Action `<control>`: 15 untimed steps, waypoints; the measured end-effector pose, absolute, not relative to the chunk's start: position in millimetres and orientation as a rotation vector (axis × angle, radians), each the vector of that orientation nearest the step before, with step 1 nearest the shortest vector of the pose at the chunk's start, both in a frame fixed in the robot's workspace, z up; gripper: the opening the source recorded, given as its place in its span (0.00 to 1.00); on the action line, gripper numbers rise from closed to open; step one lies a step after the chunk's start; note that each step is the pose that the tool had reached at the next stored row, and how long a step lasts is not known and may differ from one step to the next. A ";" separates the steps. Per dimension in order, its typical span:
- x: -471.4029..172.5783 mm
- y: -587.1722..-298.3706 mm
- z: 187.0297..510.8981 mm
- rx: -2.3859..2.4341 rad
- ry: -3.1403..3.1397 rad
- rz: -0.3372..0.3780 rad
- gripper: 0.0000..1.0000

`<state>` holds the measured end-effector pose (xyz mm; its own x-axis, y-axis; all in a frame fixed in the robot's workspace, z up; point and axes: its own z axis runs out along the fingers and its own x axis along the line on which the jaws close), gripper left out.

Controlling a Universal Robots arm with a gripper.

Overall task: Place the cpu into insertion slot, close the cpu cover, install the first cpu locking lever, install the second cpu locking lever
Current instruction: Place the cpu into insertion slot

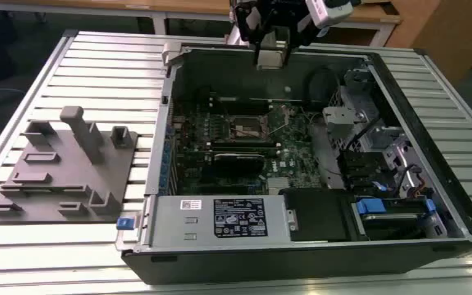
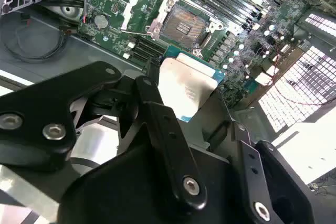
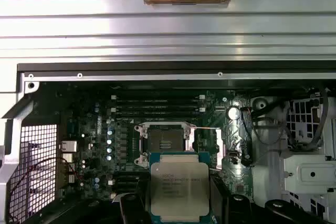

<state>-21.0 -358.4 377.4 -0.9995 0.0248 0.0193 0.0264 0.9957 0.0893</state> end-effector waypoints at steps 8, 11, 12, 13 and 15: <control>-21.0 -358.4 376.7 -0.040 -3.120 -0.140 0.54; -21.0 -358.4 376.6 -0.040 -3.120 -0.140 0.54; -21.0 -358.4 376.6 -0.040 -3.120 -0.140 0.54; -21.0 -358.4 376.6 -0.040 -3.120 -0.140 0.54; -21.0 -358.3 375.8 -0.040 -3.120 -0.140 0.54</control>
<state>-21.0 -358.3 375.8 -0.9995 0.0248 0.0192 0.0264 0.9956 0.0896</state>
